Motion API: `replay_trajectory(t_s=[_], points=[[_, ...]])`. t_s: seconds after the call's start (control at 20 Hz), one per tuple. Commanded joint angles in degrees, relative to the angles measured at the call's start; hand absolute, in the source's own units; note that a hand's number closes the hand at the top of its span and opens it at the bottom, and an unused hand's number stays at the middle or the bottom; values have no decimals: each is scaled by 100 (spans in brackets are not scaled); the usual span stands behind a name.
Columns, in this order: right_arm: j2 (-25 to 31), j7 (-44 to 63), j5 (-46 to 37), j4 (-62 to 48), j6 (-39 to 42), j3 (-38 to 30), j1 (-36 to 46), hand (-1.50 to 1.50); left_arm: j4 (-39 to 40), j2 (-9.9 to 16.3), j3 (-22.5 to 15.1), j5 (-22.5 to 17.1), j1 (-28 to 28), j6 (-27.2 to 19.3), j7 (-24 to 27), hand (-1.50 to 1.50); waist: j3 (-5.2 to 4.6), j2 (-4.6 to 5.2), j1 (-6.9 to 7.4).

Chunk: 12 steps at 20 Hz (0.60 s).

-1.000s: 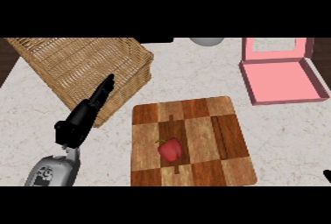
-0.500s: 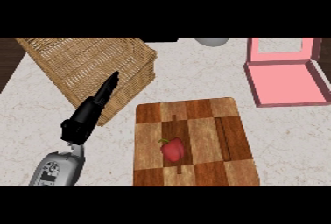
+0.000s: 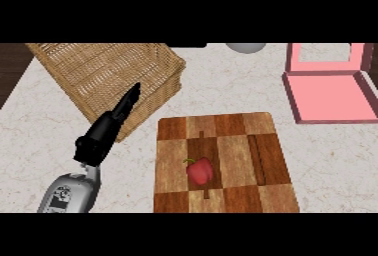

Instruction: Pick the lemon from the cutting board and place it in the cardboard box

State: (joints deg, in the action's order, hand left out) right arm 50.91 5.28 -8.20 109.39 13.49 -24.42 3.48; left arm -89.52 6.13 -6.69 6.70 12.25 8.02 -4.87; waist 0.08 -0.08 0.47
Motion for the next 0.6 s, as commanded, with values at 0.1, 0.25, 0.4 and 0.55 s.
replay_trajectory(t_s=[0.1,0.25,0.4,0.55], points=[[103,40,30,-1277,100,317,1349,150,272,30,159,-102,248,188,-96,0,-10,27,25],[-115,-16,-663,-2065,-282,1006,2011,150,193,33,90,-36,18,197,-36,0,-10,38,95],[-286,-233,-1158,-2321,-486,1111,1967,150,-89,79,-27,85,-463,215,134,0,-9,27,69],[-592,-441,-1761,-2976,-983,1562,2468,150,98,-11,46,-31,-110,262,26,0,-8,41,94]])
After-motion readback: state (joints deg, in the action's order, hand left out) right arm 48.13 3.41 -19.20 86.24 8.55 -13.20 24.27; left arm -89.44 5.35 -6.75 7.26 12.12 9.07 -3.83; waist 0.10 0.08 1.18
